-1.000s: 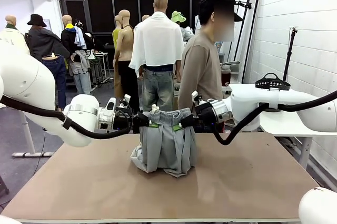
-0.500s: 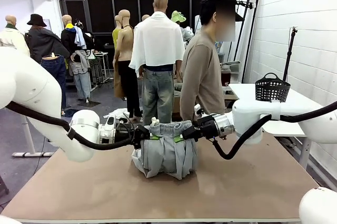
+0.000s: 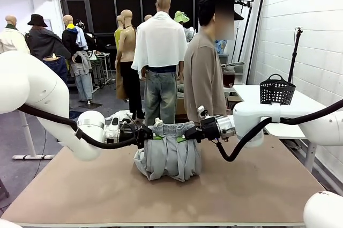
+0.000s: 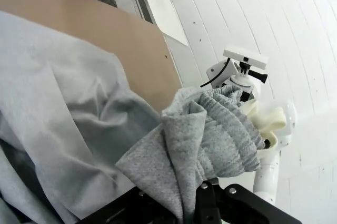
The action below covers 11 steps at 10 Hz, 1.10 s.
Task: Fold the training pants.
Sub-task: Fold the Training pants in half.
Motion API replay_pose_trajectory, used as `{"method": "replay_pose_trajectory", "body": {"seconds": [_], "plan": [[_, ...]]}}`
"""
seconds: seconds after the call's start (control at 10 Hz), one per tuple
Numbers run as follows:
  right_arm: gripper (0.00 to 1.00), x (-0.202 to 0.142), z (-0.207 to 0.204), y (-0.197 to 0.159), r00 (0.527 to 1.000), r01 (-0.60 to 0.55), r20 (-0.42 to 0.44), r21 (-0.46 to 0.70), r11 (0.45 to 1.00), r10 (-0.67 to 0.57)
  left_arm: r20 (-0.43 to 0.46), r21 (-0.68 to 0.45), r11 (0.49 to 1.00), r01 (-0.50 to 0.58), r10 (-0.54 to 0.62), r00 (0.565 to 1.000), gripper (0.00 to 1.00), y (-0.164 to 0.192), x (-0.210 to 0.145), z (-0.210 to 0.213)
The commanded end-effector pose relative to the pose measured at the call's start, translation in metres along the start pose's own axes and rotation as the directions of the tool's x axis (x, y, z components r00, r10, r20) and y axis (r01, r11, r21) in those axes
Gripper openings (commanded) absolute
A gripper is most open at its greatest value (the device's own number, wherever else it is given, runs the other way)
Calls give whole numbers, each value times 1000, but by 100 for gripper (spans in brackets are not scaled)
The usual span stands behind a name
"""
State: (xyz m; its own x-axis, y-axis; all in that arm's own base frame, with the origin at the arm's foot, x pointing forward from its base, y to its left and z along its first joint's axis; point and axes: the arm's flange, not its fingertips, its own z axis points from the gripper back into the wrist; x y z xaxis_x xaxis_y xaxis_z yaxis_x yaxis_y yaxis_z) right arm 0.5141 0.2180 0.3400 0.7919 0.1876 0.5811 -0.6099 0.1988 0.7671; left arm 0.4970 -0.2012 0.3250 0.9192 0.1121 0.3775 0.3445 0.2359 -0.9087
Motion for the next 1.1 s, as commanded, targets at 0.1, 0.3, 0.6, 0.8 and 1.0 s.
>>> {"method": "replay_pose_trajectory", "body": {"seconds": [0.1,0.3,0.6,0.8,1.0], "plan": [[0,15,1,-32,999,54,-4,-110,992,-54,53,127,992,1,-7,999,0,28,41,24],[0,26,-4,-46,998,60,7,-131,990,-60,51,149,989,7,-15,999,0,43,58,24],[0,28,-20,-39,999,36,13,-63,997,-35,-2,76,997,30,-30,1000,0,34,40,-2],[0,28,-20,-39,999,36,13,-63,997,-35,-2,76,997,30,-30,1000,0,34,40,-2],[0,28,-20,-39,999,36,13,-63,997,-35,-2,76,997,30,-30,1000,0,34,40,-2]]}}
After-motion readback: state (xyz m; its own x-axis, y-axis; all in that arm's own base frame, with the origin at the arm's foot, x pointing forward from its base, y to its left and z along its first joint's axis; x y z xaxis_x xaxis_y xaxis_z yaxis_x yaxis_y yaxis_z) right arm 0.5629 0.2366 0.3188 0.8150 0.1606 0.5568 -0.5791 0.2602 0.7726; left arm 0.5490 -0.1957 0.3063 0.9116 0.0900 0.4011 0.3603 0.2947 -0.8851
